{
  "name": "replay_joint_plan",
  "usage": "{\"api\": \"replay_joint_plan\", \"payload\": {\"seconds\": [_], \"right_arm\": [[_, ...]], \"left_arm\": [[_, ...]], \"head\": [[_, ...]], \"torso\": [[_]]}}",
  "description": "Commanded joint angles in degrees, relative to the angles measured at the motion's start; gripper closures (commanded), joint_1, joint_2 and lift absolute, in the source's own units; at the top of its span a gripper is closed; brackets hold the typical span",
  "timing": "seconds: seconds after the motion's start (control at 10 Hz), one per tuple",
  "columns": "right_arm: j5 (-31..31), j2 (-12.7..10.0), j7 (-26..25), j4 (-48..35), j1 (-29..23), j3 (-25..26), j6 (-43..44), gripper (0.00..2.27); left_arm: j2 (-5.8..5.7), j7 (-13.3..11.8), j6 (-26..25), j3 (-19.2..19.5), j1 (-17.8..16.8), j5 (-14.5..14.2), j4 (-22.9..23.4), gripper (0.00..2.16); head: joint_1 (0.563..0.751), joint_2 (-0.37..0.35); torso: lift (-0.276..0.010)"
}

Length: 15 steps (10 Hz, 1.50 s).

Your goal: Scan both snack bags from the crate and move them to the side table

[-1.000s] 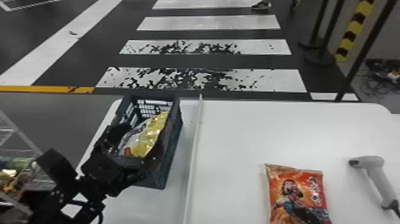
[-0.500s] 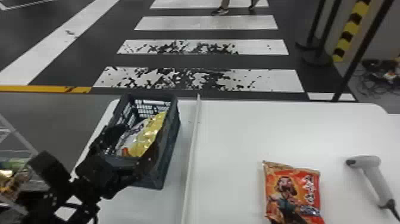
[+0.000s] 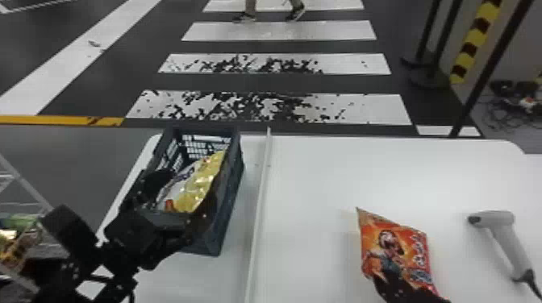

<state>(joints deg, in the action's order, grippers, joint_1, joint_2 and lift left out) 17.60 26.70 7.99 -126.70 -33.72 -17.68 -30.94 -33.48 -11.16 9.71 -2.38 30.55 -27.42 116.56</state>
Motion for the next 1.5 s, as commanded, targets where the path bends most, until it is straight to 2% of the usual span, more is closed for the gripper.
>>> {"api": "replay_joint_plan", "payload": {"seconds": [0.0, 0.3, 0.4, 0.5, 0.8, 1.0, 1.2, 1.4], "right_arm": [[-2.0, -0.3, 0.0, -4.1, -1.1, 1.6, -0.5, 2.25], [-2.1, -1.4, 0.2, -9.5, -1.3, 1.4, -3.3, 2.25], [-4.2, -2.2, 0.4, -10.9, -1.3, 1.9, -3.1, 2.25], [-9.1, -4.0, 1.2, -11.3, -1.3, 3.9, -1.5, 2.25], [-33.0, -11.2, 7.7, -10.3, -0.1, 14.6, -0.8, 2.25], [-46.7, -15.7, 10.5, -5.8, 2.1, 21.1, -1.2, 2.25], [-57.9, -19.3, 11.5, 1.0, 4.2, 26.4, -1.7, 2.25], [-67.1, -22.5, 9.2, 6.9, 4.4, 30.4, -0.3, 2.25]], "left_arm": [[0.09, 0.0, 0.0, -0.2, -0.1, 0.0, 0.0, 0.08], [0.35, 0.0, 0.4, -0.3, -0.3, 0.0, 0.3, 0.08], [0.44, 0.0, 0.5, -0.3, -0.3, 0.0, 0.3, 0.08], [0.70, 0.0, 0.5, -0.5, -0.2, 0.2, 0.3, 0.08], [1.05, 0.0, 0.5, -0.9, -0.3, 0.6, 0.3, 0.08], [1.14, 0.0, 0.5, -1.2, -0.4, 0.9, 0.1, 0.08], [1.14, 0.0, 0.5, -1.2, -0.4, 1.1, 0.0, 0.08], [0.97, 0.0, 0.5, -1.5, -0.4, 1.8, 0.0, 0.08]], "head": [[0.695, 0.089], [0.695, 0.095], [0.695, 0.101], [0.695, 0.111], [0.695, 0.134], [0.695, 0.125], [0.695, 0.097], [0.695, 0.064]], "torso": [[-0.095], [-0.095], [-0.095], [-0.095], [-0.095], [-0.095], [-0.095], [-0.095]]}}
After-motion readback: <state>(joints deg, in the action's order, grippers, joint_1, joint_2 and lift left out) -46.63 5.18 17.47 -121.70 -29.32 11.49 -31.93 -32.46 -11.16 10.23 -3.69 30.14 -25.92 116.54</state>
